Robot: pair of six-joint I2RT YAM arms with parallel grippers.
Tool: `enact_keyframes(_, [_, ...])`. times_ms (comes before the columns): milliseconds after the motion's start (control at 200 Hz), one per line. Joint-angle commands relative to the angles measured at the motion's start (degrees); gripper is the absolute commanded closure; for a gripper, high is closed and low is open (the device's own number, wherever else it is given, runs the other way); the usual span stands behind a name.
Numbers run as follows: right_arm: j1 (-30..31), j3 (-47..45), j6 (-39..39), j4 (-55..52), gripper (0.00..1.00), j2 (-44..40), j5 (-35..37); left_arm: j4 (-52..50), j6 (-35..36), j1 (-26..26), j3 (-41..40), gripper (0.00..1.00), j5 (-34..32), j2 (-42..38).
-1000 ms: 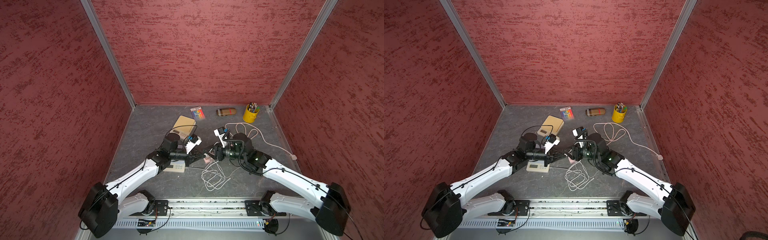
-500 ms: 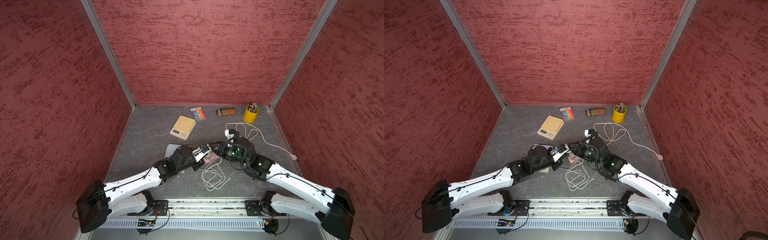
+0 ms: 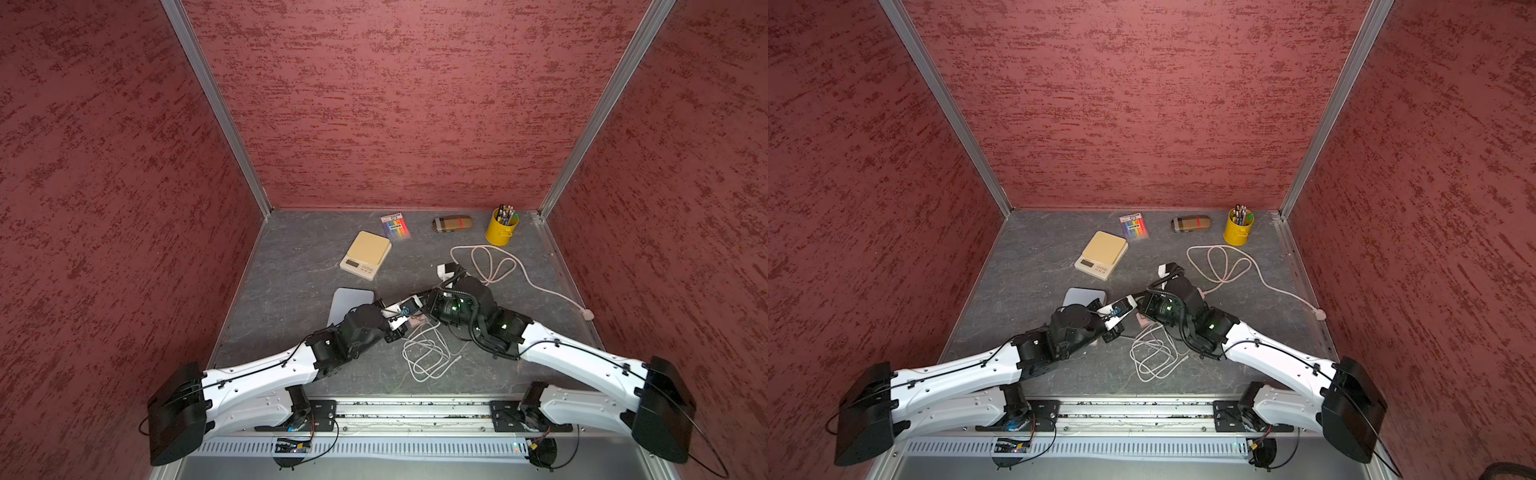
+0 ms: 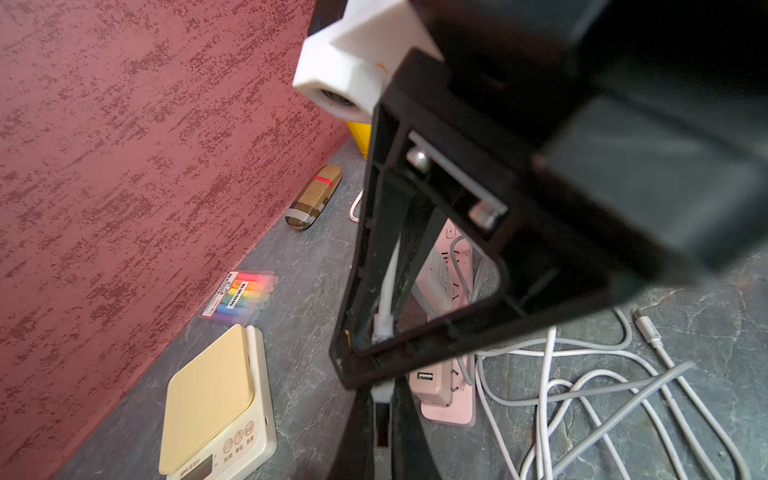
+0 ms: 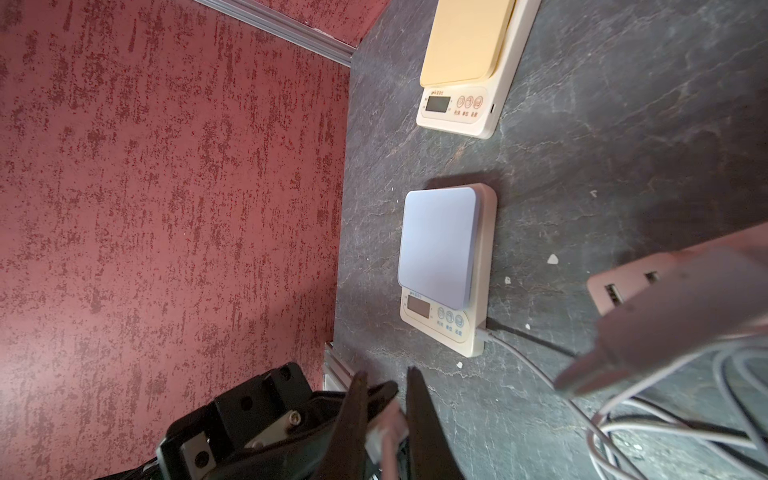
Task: Charge the electronic scale
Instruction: Adjust the charging cable.
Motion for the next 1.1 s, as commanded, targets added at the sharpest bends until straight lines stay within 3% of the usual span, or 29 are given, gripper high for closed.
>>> enact_keyframes(0, [0.07, 1.82, 0.12, 3.72, 1.0, -0.36, 0.01, 1.98, 2.68, -1.14, -0.05, 0.58, 0.03, 0.13])
enact_keyframes(90, [-0.04, 1.95, -3.06, 4.01, 1.0, -1.16, 0.47, 0.68, 0.89, -0.98, 0.16, 0.37, 1.79, -0.58])
enact_keyframes(240, [-0.71, 3.13, -11.45, 2.46, 1.0, -3.28, 2.56, -3.08, -8.07, 2.06, -0.09, 0.22, 10.98, -4.93])
enact_keyframes(281, [-1.09, 3.22, -14.41, 2.89, 1.0, -3.71, 1.96, -4.48, -12.73, 5.4, -0.01, 0.21, 18.51, -6.62])
enact_keyframes(401, [-3.61, 3.4, -22.22, 4.3, 1.0, -4.1, -4.55, -2.16, -28.28, 20.64, -0.59, 0.26, 49.67, -9.18])
enact_keyframes(481, [-4.84, 4.11, -26.97, 5.06, 1.0, -3.61, -10.61, 0.93, -35.57, 27.85, -0.46, 0.3, 62.49, -8.2])
enact_keyframes(561, [-5.12, 5.92, -31.1, 2.97, 1.0, -2.35, -14.11, 2.57, -39.15, 31.64, 0.34, 0.34, 69.87, -6.04])
enact_keyframes(706, [-5.21, 8.1, -34.36, 1.53, 1.0, 0.18, -19.01, 6.48, -42.54, 33.93, 1.24, 0.37, 75.89, -1.39])
enact_keyframes(917, [-5.22, 7.7, -36.7, 2.29, 1.0, 0.71, -22.29, 20.84, -52.33, 34.28, 1.47, 0.49, 80.1, 4.73])
enact_keyframes(1092, [-5.32, 7.97, -36.91, 1.33, 1.0, 1.66, -24.06, 18.57, -50.46, 34.35, 2.67, 0.57, 80.68, 5.04])
